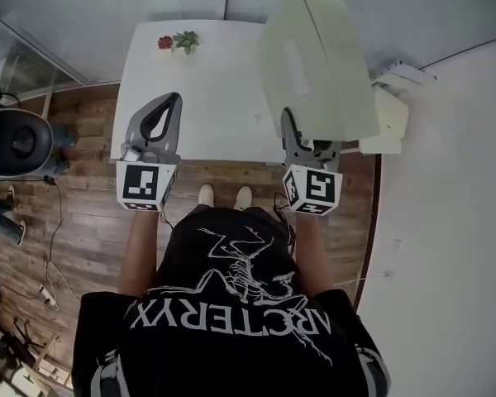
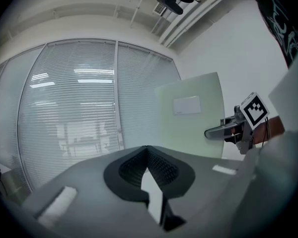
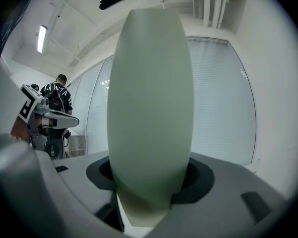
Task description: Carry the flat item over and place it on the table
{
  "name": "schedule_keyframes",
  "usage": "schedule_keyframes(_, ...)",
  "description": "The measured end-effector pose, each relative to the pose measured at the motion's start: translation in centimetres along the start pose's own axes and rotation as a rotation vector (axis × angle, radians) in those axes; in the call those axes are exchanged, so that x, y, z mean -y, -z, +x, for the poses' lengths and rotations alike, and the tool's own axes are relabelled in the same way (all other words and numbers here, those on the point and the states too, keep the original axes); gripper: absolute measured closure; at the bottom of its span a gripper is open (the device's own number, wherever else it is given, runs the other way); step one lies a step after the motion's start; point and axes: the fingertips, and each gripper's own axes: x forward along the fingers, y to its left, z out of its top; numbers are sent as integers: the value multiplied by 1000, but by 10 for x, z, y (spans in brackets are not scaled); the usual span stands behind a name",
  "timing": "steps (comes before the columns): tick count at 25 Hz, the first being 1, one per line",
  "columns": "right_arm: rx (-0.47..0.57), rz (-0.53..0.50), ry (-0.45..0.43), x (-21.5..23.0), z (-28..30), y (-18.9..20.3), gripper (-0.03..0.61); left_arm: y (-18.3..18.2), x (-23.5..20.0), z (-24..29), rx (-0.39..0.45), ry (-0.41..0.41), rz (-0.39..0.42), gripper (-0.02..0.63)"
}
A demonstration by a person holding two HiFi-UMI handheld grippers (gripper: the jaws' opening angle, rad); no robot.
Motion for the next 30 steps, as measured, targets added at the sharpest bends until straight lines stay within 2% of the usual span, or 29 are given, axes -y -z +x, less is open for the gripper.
schedule_keyframes(12, -28, 16, -30, 24, 13, 18, 313, 1, 13, 19, -17, -21, 7, 605)
schedule_keyframes(16, -48, 16, -33, 22, 18, 35, 313, 5, 11, 17, -30, -31, 11, 604)
schedule_keyframes(24, -167, 41, -39, 15, 31, 117, 313, 6, 11, 8, -50, -40, 26, 604)
schedule_keyframes(30, -211, 39, -22, 6, 45, 176, 313, 11, 10, -6, -78, -40, 29, 605)
